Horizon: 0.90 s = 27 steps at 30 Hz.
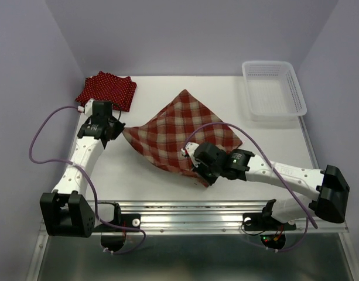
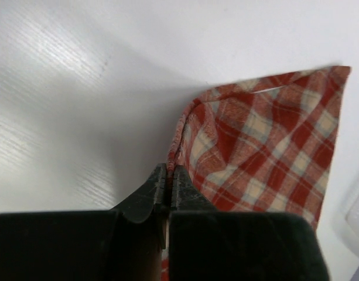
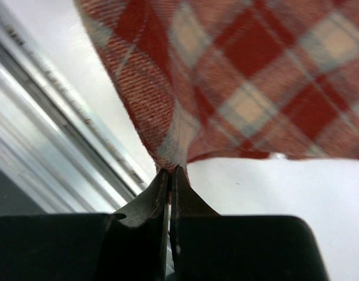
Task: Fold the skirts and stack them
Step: Fold the skirt
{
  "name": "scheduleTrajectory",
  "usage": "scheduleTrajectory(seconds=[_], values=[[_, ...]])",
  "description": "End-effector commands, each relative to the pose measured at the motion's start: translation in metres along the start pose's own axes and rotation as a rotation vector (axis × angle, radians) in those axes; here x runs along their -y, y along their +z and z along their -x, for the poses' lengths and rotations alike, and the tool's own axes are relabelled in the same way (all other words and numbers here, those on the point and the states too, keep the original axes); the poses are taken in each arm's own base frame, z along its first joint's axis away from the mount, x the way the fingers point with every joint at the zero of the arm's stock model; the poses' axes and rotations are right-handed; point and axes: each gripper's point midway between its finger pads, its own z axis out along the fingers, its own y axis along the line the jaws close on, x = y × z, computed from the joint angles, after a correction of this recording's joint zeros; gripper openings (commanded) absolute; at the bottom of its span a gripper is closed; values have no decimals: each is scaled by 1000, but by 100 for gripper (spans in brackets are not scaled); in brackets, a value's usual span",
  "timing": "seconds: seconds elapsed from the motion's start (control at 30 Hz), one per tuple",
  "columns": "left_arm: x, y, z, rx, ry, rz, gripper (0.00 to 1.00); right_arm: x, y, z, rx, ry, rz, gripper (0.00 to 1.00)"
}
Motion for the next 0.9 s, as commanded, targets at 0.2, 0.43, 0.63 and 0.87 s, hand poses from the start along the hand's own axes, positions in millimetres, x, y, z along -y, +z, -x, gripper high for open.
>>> scheduleTrajectory(seconds=[0.2,0.43,0.63,0.87], values=[[105,-14,61,124,-11,-224,0,104,-51,32,118,238,-271,1],[164,7,71,125,43,-272,0,125,-60,29,96,305,-292,1],[220,34,72,122,105,-310,0,147,-65,22,79,364,-342,1],[267,68,64,90,143,-353,0,174,-61,16,52,402,-382,1]])
